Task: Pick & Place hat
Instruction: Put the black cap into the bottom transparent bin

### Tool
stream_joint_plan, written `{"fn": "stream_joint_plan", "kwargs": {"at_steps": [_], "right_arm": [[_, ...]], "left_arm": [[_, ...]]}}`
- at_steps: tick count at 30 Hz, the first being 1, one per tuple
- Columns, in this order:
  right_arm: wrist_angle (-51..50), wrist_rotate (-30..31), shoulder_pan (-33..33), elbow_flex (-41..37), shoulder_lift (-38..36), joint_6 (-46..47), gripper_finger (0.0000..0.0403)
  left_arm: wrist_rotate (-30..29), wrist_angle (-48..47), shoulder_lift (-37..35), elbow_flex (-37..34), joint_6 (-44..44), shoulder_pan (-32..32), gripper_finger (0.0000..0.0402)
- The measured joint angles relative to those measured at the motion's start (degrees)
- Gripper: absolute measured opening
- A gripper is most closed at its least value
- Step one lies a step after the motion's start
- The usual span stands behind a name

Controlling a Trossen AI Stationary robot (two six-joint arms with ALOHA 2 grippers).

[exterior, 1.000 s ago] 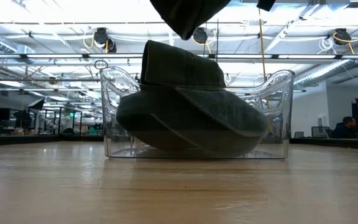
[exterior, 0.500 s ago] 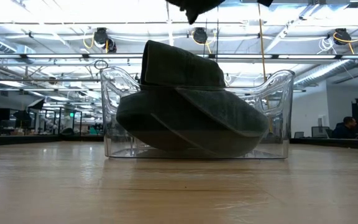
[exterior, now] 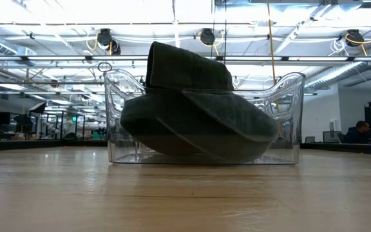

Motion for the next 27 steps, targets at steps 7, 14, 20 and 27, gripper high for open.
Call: {"fn": "stream_joint_plan", "kwargs": {"at_steps": [7,14,20,27], "right_arm": [[-1.36,-12.25,-7.19,0.00,-3.47,-2.50,0.0001],[-2.40,-27.86,-13.22,0.00,-5.36,-4.52,0.0000],[-5.22,-39.87,-14.91,0.00,-5.37,-2.30,0.0000],[-10.93,-47.18,-15.33,0.00,-5.33,-4.25,0.0000]], "left_arm": [[-0.45,-1.68,-4.42,-0.04,-13.74,-1.63,0.0291],[1.40,-8.85,-12.30,-0.04,-25.07,-2.34,0.0292],[4.95,-14.30,-19.64,-0.02,-29.52,-2.66,0.0292],[9.07,-17.36,-27.16,0.00,-39.04,-2.61,0.0292]]}}
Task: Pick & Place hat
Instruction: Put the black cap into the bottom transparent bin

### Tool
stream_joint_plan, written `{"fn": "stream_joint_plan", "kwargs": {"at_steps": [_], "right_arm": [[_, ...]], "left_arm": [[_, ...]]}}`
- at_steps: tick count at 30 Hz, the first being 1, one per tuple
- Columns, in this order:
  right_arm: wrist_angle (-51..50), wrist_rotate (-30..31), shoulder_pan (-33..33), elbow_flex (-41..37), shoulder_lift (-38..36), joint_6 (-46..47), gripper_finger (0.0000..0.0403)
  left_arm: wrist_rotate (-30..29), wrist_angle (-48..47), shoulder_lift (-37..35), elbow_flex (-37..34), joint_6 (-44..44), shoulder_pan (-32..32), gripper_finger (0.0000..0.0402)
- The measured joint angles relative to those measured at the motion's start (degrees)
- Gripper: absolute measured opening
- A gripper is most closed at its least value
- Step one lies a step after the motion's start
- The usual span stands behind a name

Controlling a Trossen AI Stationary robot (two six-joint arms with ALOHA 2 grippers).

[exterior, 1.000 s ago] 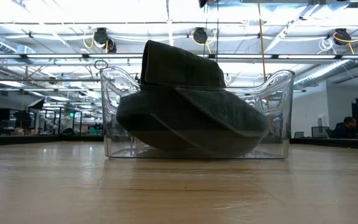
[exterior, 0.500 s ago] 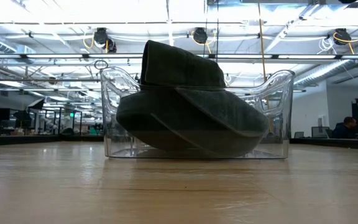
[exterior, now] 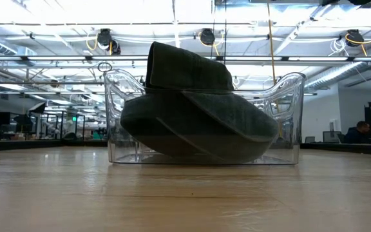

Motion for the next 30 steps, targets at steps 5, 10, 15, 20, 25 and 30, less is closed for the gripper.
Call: {"fn": "stream_joint_plan", "kwargs": {"at_steps": [5,10,15,20,25,30], "right_arm": [[-1.41,-2.76,0.00,0.00,0.03,-3.62,0.0000],[-1.53,-2.78,0.00,0.02,0.39,-7.09,0.0000],[-1.57,-4.12,0.29,0.04,1.58,-8.86,0.0000],[-1.53,-4.47,1.48,0.04,2.70,-10.03,0.0000],[-1.57,-5.49,2.12,0.04,3.77,-10.13,0.0000],[-1.50,-5.53,2.05,0.04,4.00,-10.16,0.0000]], "left_arm": [[5.22,-6.69,-3.30,0.02,-15.38,0.41,0.0292],[14.72,-12.47,-4.47,0.02,-34.39,2.92,0.0292],[21.17,-15.93,-3.15,0.02,-48.04,6.08,0.0292],[26.01,-16.17,-1.23,0.00,-53.65,9.66,0.0292],[33.11,-15.88,1.54,0.00,-57.03,14.53,0.0292],[43.71,-15.72,5.05,0.00,-60.97,18.29,0.0292]]}}
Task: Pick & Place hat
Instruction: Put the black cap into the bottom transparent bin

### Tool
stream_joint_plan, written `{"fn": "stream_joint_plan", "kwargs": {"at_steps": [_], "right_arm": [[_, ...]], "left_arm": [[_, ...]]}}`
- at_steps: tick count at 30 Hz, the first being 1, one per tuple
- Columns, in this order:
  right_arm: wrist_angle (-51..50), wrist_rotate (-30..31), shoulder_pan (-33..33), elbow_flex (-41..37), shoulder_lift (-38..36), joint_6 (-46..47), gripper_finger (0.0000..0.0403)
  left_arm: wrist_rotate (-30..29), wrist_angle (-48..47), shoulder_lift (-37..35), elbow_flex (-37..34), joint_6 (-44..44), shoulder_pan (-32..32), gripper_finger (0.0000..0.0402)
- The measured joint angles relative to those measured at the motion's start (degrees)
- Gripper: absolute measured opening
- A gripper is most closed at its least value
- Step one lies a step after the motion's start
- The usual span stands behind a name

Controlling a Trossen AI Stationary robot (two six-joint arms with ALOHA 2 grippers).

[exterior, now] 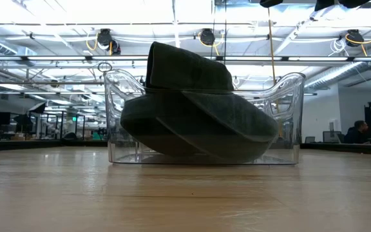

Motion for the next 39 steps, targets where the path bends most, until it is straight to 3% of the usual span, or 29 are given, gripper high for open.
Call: {"fn": "stream_joint_plan", "kwargs": {"at_steps": [7,16,28,39], "right_arm": [[-0.01,-0.19,0.02,0.00,0.00,-0.27,0.0000],[0.01,-1.49,0.04,0.00,-0.91,0.01,0.0000],[-1.39,-1.56,0.04,0.00,-1.11,-0.07,0.0000],[-1.72,-1.54,0.04,0.02,-1.11,-0.59,0.0000]], "left_arm": [[9.58,9.07,4.74,0.00,-1.05,1.77,0.0292],[10.28,10.20,5.33,0.00,-1.50,2.91,0.0284],[12.98,12.07,5.28,0.00,-2.22,2.84,0.0123],[13.04,15.84,5.28,0.00,-2.88,2.84,0.0033]]}}
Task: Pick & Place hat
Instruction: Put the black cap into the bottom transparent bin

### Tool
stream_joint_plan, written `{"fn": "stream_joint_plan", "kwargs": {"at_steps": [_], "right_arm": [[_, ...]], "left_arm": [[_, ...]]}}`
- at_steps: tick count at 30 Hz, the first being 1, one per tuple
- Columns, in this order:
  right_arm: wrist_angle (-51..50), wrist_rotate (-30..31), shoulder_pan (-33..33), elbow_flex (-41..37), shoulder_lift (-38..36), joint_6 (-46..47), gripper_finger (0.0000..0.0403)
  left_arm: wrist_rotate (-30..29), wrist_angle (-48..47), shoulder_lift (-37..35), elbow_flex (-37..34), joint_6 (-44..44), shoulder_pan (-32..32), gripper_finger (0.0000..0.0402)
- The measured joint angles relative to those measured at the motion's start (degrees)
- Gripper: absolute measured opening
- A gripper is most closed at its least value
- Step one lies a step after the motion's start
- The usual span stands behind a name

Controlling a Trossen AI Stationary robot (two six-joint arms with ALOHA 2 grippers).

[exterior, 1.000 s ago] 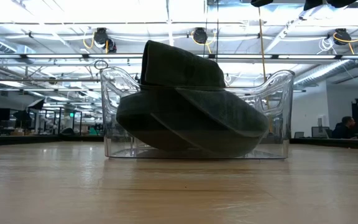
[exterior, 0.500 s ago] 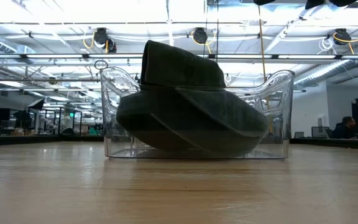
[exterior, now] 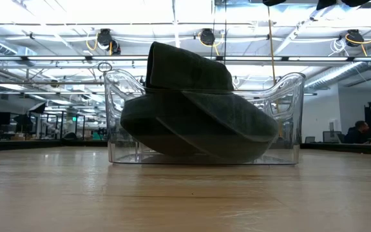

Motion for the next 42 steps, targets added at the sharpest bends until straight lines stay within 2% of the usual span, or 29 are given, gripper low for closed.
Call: {"fn": "stream_joint_plan", "kwargs": {"at_steps": [6,11,16,21,27,32,37,42], "right_arm": [[0.39,0.00,0.00,0.00,0.00,-2.85,0.0021],[0.59,-0.39,-0.64,0.00,-0.63,-5.46,0.0078],[-1.83,-6.48,-4.87,0.00,-3.24,-4.19,0.0142],[-2.16,-9.05,-9.24,0.00,-5.96,-3.96,0.0178],[-2.51,-12.50,-14.90,0.02,-7.51,2.20,0.0189],[-2.45,-14.94,-17.86,0.02,-9.11,5.71,0.0189],[-2.43,-15.14,-20.29,0.02,-10.66,8.66,0.0189],[-2.57,-15.62,-22.66,0.02,-11.24,8.48,0.0187]], "left_arm": [[-0.01,-0.41,-0.01,0.00,-0.85,0.00,0.0028],[0.67,-1.18,-0.02,0.00,0.10,0.00,0.0028],[0.80,0.92,-0.02,-0.02,0.34,0.00,0.0028],[0.94,3.39,-0.07,-0.02,0.47,-0.56,0.0028],[0.52,3.32,-0.07,-0.02,0.19,-2.13,0.0028],[-2.45,3.22,-0.07,-0.02,1.29,-3.40,0.0028],[-7.27,1.52,1.14,-0.02,1.44,-4.70,0.0028],[-8.52,1.67,4.44,-0.03,0.53,-5.22,0.0028]]}}
